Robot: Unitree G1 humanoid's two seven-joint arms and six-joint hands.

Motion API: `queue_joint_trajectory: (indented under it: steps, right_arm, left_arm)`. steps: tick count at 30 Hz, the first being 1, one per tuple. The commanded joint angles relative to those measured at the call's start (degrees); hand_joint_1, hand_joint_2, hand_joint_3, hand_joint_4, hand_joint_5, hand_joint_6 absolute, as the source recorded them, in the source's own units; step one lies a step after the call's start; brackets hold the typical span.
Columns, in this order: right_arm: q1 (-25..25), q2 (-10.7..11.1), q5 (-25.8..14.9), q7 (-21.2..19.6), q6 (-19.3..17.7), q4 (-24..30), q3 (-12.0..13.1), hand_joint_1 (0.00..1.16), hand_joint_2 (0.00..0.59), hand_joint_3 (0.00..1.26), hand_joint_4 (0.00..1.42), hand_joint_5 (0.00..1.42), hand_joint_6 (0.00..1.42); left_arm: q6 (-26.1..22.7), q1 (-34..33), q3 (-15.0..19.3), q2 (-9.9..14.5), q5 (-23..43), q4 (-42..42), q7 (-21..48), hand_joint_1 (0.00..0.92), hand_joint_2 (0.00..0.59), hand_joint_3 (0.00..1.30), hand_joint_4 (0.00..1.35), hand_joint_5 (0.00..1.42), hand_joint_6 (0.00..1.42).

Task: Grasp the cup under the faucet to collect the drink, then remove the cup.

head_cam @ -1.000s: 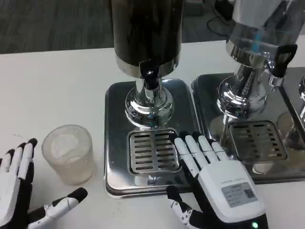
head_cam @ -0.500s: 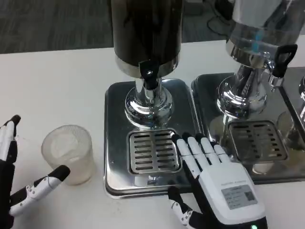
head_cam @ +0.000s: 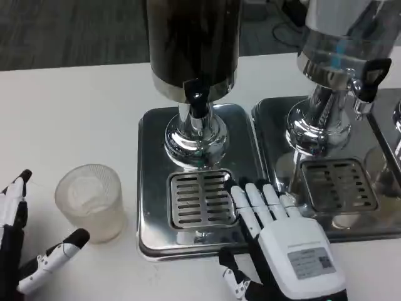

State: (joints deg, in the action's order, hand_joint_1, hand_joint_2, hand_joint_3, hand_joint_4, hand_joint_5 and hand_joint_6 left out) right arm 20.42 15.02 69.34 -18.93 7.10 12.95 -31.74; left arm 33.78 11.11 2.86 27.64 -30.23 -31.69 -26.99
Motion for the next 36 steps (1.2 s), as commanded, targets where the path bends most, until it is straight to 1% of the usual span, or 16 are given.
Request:
queue_joint_trajectory:
  steps: [1,4,8,14,15,19,24,29,31,34,36]
  right_arm:
    - [-0.3,0.1,0.4,-0.5,0.0,-0.1,-0.1,0.44,0.464,0.0,0.0,0.0,0.08]
    - [0.0,0.1,0.4,-0.5,0.2,0.1,-0.1,0.44,0.464,0.0,0.0,0.0,0.08]
    - [0.1,-0.1,0.3,-0.4,0.3,0.0,-0.2,0.44,0.464,0.0,0.0,0.0,0.08]
    - [0.6,-0.6,0.4,-0.5,0.6,-0.1,-0.6,0.44,0.464,0.0,0.0,0.0,0.08]
    - [0.8,-0.6,0.4,-0.3,0.7,0.0,-0.5,0.44,0.462,0.0,0.0,0.0,0.08]
    - [1.0,-0.5,0.6,-0.1,0.7,0.3,-0.4,0.44,0.458,0.0,0.0,0.0,0.08]
    - [1.4,-0.9,0.6,-0.1,1.0,0.5,-0.6,0.44,0.451,0.0,0.0,0.0,0.08]
    - [1.5,-0.9,0.7,-0.2,1.2,0.6,-0.5,0.44,0.448,0.0,0.0,0.0,0.09]
    - [1.5,-1.0,0.6,-0.1,1.4,0.6,-0.4,0.44,0.446,0.01,0.0,0.0,0.1]
    - [1.4,-1.1,0.5,0.0,1.5,0.6,-0.4,0.44,0.446,0.01,0.0,0.0,0.11]
    - [1.3,-1.1,0.5,0.1,1.6,0.5,-0.4,0.45,0.446,0.02,0.0,0.0,0.12]
  left_arm:
    - [0.7,-2.3,-2.4,-0.9,-0.5,-2.9,-1.0,0.004,0.0,0.0,0.0,0.0,0.0]
    - [0.9,-4.1,-3.3,-1.3,0.4,-5.0,-0.5,0.008,0.0,0.0,0.0,0.0,0.0]
    - [1.4,-6.1,-4.3,-1.3,0.9,-6.9,-0.5,0.039,0.0,0.0,0.0,0.0,0.0]
    - [4.2,-10.2,-5.7,-1.7,1.8,-12.3,0.0,0.077,0.0,0.0,0.0,0.0,0.0]
    - [4.6,-10.8,-6.1,-1.7,1.6,-13.3,-0.1,0.094,0.0,0.0,0.0,0.01,0.01]
    - [6.5,-12.3,-7.1,-1.8,1.6,-15.6,-0.7,0.106,0.0,0.0,0.0,0.05,0.06]
    - [8.9,-14.0,-7.6,-1.8,2.0,-18.2,-0.5,0.122,0.0,0.0,0.0,0.09,0.1]
    - [9.6,-15.6,-8.3,-1.9,1.8,-19.6,-0.8,0.139,0.0,0.0,0.0,0.13,0.12]
    - [9.7,-15.9,-8.5,-2.0,1.7,-20.1,-1.3,0.153,0.003,0.0,0.0,0.16,0.15]
    - [10.0,-16.3,-8.7,-2.0,1.6,-20.9,-2.4,0.2,0.026,0.0,0.0,0.22,0.23]
    - [10.2,-16.8,-8.9,-2.0,1.6,-21.7,-2.6,0.245,0.041,0.01,0.07,0.31,0.34]
